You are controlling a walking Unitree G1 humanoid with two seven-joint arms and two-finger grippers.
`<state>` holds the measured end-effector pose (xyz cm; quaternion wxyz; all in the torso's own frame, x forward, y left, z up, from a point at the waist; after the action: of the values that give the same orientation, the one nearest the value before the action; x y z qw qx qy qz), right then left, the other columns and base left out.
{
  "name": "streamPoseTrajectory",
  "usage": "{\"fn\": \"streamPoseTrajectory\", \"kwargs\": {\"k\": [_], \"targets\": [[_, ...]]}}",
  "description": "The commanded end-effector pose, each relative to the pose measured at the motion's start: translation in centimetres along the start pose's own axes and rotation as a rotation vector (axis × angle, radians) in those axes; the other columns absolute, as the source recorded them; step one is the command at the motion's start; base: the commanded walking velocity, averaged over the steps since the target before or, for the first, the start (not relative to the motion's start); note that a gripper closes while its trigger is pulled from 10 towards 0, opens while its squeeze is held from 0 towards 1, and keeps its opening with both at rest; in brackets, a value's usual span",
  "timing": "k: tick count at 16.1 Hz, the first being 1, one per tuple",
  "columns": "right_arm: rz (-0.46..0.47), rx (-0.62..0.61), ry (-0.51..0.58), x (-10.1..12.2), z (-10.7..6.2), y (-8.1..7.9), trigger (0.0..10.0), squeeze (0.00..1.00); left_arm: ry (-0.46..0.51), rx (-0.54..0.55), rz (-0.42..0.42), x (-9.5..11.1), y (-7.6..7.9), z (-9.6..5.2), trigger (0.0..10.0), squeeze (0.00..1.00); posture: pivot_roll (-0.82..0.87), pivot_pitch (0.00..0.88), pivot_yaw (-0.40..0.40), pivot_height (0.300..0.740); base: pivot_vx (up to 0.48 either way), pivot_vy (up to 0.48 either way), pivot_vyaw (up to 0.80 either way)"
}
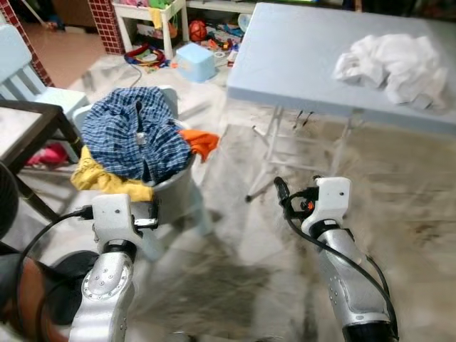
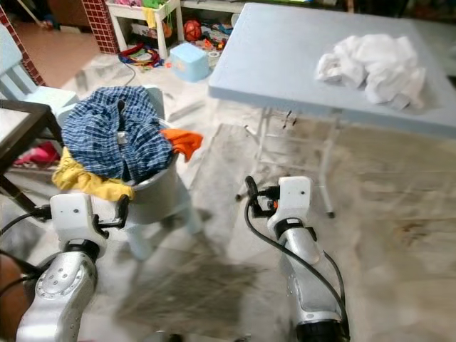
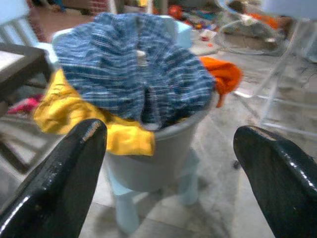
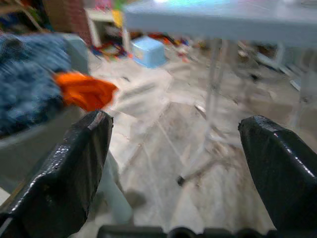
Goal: Hang hanger
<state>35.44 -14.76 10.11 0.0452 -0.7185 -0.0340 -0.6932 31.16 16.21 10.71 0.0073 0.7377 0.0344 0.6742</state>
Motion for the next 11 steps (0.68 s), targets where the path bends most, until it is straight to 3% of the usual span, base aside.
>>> {"fn": "streamPoseTrajectory", "kwargs": {"k": [1,4,7,11], "targets": [[-0.008,0.005,0.013,0.25,0.00,-0.15,10.0,0.00,0.021,-0.023,0.004,0.44,0.02,-0.07,10.0,0.00,0.08,0.146,-0.049,0.740,0.000,0.000,0.00],[-0.017,0.023,0.019,0.41,0.03,-0.44,10.0,0.00,0.019,-0.050,-0.026,0.40,0.33,-0.18,10.0,0.00,0.08,0.146,-0.057,0.740,0.000,0.000,0.00],[-0.026,0.030,0.027,0.64,0.32,-0.47,10.0,0.00,0.024,-0.065,-0.042,0.40,0.68,-0.30,10.0,0.00,0.08,0.147,-0.062,0.740,0.000,0.000,0.77],[-0.035,0.053,0.016,0.32,0.23,-0.76,10.0,0.00,0.022,-0.076,-0.052,0.32,0.86,-0.33,10.0,0.00,0.08,0.145,-0.064,0.740,0.000,0.000,0.00]]}}
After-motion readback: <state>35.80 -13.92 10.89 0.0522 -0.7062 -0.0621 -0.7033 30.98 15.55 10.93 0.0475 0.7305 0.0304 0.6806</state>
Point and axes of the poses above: a point about 5 cm out from each wrist's last joint towards the gripper, its own z axis pointing out of the wrist towards the gripper, its own x axis along the axis of the wrist's last joint, y = z × x, the point moved 6 cm from there along z, pointing out of the wrist towards the gripper, and after that the axes turned 1 degree about -z, right-handed, at the moved point
